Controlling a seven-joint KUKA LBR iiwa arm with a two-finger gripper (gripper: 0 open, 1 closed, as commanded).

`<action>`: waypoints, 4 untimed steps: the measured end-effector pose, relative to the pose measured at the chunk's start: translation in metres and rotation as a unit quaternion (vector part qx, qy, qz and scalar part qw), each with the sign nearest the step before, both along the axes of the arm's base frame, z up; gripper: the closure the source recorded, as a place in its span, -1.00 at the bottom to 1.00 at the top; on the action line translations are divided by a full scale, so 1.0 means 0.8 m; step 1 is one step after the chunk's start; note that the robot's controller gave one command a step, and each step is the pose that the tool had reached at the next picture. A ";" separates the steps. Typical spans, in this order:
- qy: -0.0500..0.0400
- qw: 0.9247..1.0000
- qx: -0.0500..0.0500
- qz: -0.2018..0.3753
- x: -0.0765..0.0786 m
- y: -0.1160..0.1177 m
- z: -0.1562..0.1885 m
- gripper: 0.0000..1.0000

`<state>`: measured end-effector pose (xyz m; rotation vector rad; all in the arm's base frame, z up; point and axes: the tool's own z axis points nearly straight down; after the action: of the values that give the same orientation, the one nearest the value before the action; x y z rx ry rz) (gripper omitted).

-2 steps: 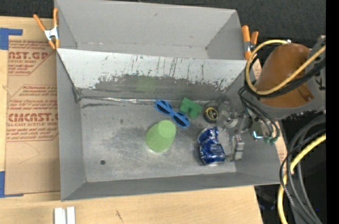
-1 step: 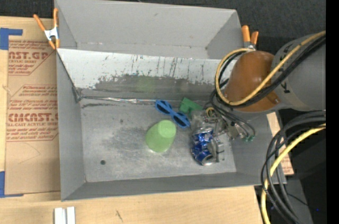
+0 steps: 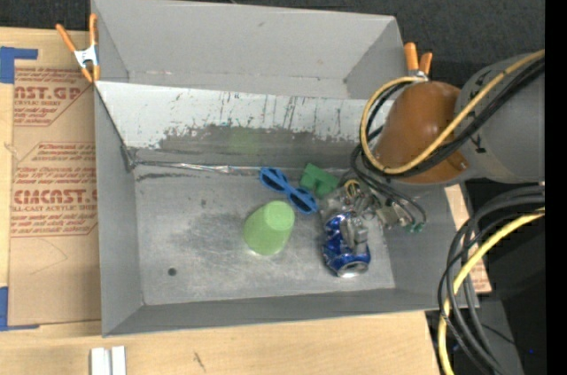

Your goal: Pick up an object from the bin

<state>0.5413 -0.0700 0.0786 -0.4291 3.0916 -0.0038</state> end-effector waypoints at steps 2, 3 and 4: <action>0.003 1.000 -0.002 0.021 0.039 -0.058 0.197 1.00; 0.008 1.000 0.000 0.021 0.036 -0.056 0.190 -1.00; 0.004 0.996 -0.003 0.089 0.018 -0.092 0.355 -1.00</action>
Offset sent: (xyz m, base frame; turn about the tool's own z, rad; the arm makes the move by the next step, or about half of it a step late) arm -0.0010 -0.0309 0.0597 -0.0334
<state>0.5556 -0.1438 0.3624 -0.7061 3.0498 -0.0098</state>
